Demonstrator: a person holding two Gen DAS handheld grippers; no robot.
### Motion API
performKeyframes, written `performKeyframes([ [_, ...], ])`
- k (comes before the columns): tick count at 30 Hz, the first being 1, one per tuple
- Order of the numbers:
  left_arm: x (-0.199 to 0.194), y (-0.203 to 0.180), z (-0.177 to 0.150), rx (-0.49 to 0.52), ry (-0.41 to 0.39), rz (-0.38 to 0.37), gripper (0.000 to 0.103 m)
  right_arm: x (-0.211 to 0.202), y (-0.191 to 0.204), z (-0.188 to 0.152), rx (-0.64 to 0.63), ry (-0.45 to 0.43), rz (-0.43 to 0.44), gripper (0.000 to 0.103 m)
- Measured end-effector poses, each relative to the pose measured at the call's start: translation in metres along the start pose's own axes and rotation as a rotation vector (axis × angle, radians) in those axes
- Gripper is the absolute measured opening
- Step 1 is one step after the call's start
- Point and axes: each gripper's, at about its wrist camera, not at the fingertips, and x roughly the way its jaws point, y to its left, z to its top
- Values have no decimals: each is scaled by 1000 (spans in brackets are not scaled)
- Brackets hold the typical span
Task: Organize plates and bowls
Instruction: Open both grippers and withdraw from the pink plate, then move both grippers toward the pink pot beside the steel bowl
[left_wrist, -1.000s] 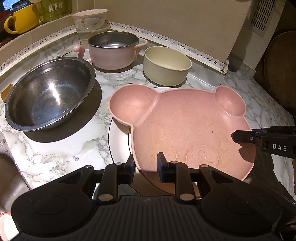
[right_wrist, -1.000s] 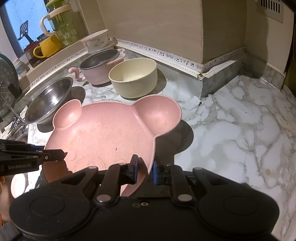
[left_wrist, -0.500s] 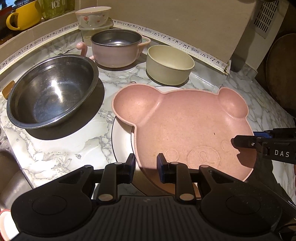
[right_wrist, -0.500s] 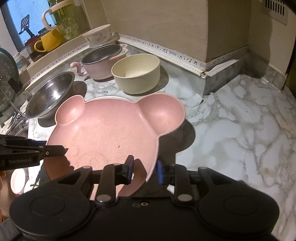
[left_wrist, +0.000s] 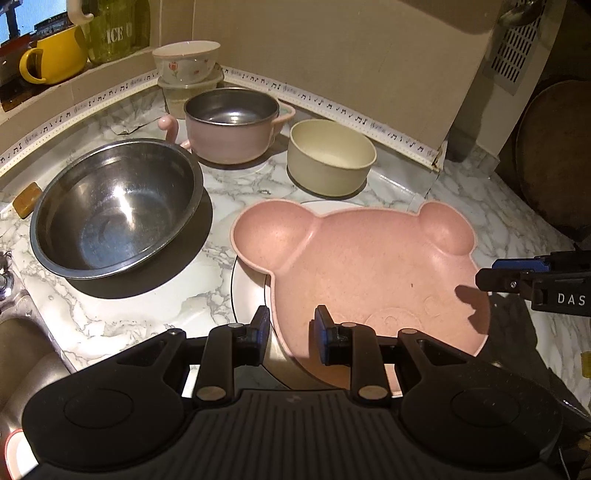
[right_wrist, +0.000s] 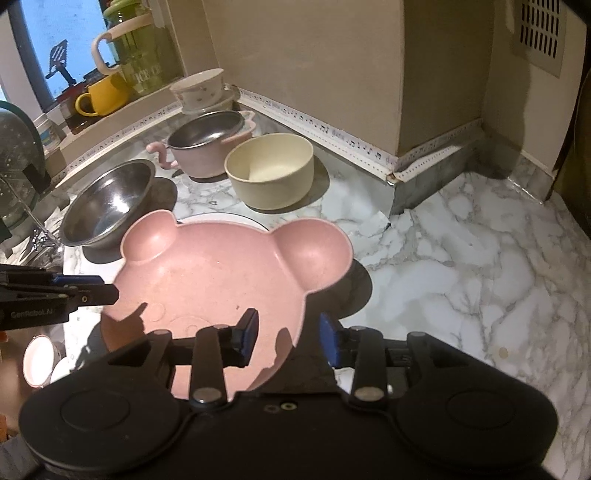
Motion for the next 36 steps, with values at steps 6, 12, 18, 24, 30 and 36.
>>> performKeyframes([
  [6,-15,-6,2,23,-25,-19,25,-15,11,3,-24,-20,31,40],
  [12,-27,-13,2,46,-48,-41,32,-25,25,4,-61,-43,60,47],
  [18,-43,-19,2,85,-101,-31,68,-31,36,6,-88,-54,81,52],
  [24,-51,-18,3,73,-114,-45,71,-38,44,9,-118,-69,110,65],
  [30,-56,-16,8,71,-132,-34,78,-44,50,17,-143,-88,130,77],
  [36,-57,-8,15,45,-151,-9,85,-44,56,30,-160,-108,143,92],
])
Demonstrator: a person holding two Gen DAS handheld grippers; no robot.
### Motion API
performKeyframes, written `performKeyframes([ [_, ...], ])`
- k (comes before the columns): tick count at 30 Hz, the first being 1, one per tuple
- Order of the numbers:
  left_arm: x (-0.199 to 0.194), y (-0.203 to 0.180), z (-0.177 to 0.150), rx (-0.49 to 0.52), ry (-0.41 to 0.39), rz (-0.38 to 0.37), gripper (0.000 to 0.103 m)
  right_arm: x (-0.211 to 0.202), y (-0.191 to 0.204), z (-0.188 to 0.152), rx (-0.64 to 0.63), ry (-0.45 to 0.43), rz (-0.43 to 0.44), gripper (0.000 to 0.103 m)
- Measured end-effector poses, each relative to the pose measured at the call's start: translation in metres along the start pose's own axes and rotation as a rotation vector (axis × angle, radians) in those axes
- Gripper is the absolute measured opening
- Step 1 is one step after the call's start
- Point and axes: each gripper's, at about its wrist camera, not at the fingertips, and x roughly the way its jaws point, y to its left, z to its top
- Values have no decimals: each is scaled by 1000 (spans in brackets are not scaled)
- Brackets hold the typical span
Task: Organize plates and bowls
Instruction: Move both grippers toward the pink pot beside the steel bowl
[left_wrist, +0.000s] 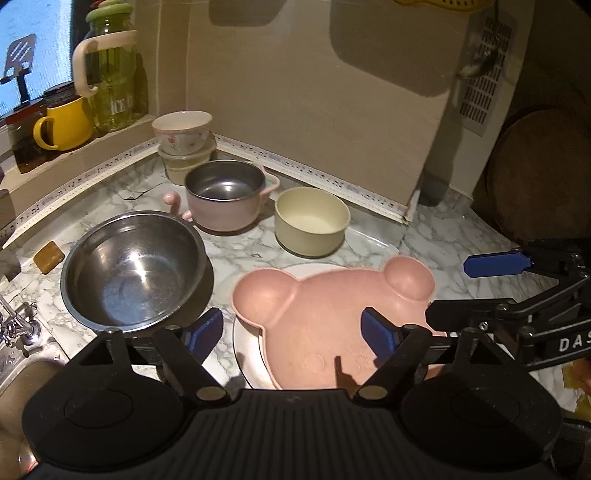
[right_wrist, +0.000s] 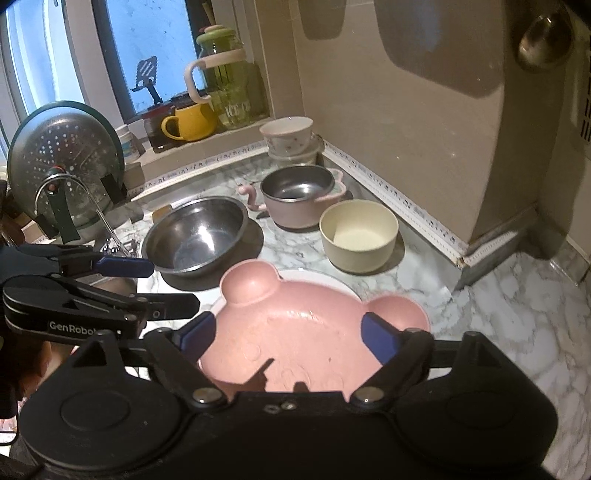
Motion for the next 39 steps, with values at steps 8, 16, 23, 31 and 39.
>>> performKeyframes([
  [8,17,20,15,-39,-32,57,94,15,3,19,-53,-39,-31,102],
  [16,72,51,40,-78,15,210,94,49,-12,39,-26,-16,-60,103],
  [23,118,63,51,-87,63,275,94,89,-39,57,39,31,-115,102],
  [31,146,75,48,-119,121,289,93,131,-74,70,174,79,-199,86],
  [39,146,87,35,-111,161,273,67,159,-88,74,230,135,-210,70],
])
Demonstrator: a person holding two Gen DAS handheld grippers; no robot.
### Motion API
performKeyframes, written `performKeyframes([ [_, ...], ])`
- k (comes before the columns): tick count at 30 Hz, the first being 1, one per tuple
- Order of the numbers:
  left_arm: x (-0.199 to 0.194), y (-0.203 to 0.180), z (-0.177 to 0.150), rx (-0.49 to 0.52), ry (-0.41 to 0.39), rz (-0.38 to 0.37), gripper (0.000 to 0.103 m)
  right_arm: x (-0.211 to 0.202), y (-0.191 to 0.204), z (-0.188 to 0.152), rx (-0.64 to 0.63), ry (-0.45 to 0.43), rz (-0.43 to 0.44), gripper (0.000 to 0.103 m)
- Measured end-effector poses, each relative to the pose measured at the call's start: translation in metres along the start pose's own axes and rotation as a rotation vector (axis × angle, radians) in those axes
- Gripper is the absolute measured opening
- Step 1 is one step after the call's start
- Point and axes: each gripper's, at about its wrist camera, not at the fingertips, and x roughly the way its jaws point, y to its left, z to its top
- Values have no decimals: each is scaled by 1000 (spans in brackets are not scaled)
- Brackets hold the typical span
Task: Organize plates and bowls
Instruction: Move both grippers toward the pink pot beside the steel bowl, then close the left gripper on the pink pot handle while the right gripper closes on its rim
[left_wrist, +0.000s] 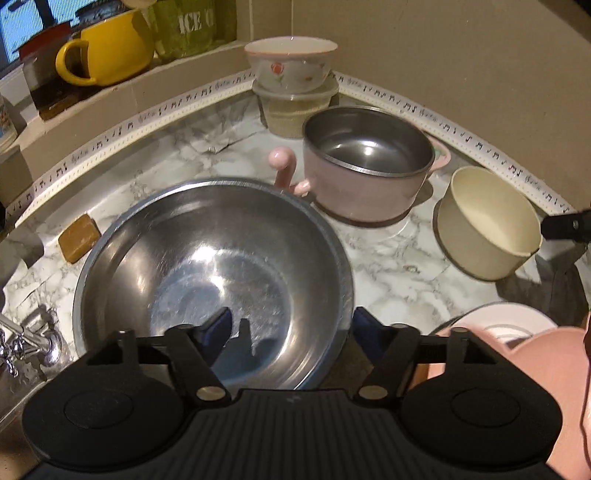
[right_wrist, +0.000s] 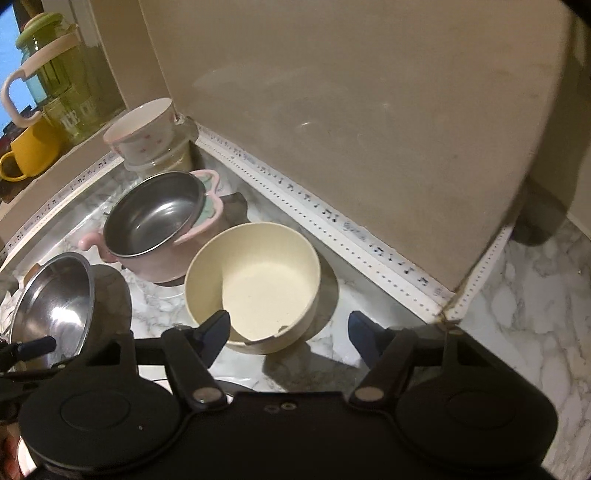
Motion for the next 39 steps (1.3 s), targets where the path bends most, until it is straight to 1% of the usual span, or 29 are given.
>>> performKeyframes([
  [3,-3,2,-5,13,5,-14,53,2,6,3,-21,1,3,67],
  [5,-4,2,-7,24,18,-18,35,3,10,7,-30,0,7,65],
  [7,-6,3,-9,22,40,-18,30,3,15,10,-47,-4,14,65],
  [11,-10,7,-12,14,73,-25,28,4,22,18,-73,-4,27,65],
  [14,-20,7,-7,23,70,-66,28,6,28,28,-93,-9,36,66],
  [18,-32,4,10,40,42,-90,28,12,37,41,-107,-12,57,67],
  [20,-32,5,24,33,33,-102,29,17,43,48,-112,-11,68,67],
  [22,-29,6,41,21,3,-97,29,25,50,56,-117,-5,79,67],
  [25,-14,12,64,-7,-16,-90,29,36,59,65,-127,2,90,66],
  [28,8,19,80,-42,-15,-79,29,48,66,73,-136,4,80,66],
  [30,19,23,86,-62,-9,-88,29,56,67,78,-131,11,80,66],
  [34,35,22,93,-59,-11,-102,29,70,71,86,-137,17,68,66],
  [36,42,19,95,-62,-4,-96,29,76,73,89,-143,23,63,66],
  [38,49,18,98,-66,-3,-96,29,83,76,91,-154,33,59,65],
  [39,51,18,99,-65,-6,-93,29,86,77,91,-159,39,61,62],
])
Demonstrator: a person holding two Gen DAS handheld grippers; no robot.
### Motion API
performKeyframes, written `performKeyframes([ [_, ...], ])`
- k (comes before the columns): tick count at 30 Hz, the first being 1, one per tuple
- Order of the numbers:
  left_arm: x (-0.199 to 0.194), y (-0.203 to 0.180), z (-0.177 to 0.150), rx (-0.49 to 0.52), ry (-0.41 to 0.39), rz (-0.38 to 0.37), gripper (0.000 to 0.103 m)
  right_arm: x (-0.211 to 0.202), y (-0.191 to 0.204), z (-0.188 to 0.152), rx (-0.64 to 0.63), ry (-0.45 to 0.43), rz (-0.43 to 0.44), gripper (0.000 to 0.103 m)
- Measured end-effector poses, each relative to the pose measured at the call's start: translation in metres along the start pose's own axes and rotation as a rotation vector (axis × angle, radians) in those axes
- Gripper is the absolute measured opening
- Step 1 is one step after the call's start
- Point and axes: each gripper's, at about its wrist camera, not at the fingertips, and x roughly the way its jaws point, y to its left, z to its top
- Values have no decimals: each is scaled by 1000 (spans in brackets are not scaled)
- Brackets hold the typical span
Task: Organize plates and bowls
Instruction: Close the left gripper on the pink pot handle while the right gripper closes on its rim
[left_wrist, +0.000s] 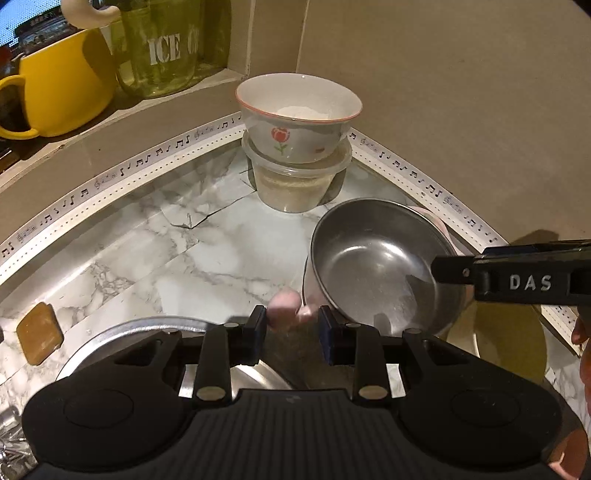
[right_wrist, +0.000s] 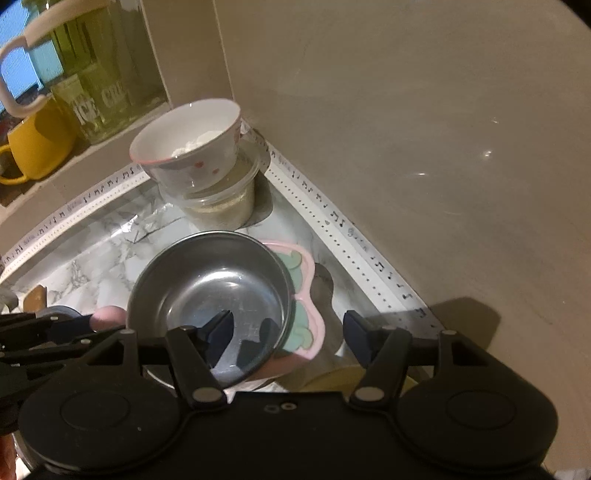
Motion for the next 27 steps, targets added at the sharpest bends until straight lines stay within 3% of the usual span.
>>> performKeyframes([
  [7,10,3,5,-10,-6,18,28,12,5,1,-31,19,-22,44],
  [10,9,1,6,-2,-19,22,20,14,5,0,-49,14,-63,30],
  [27,-9,0,12,-37,-55,22,20,-7,3,3,-49,-46,-60,29],
])
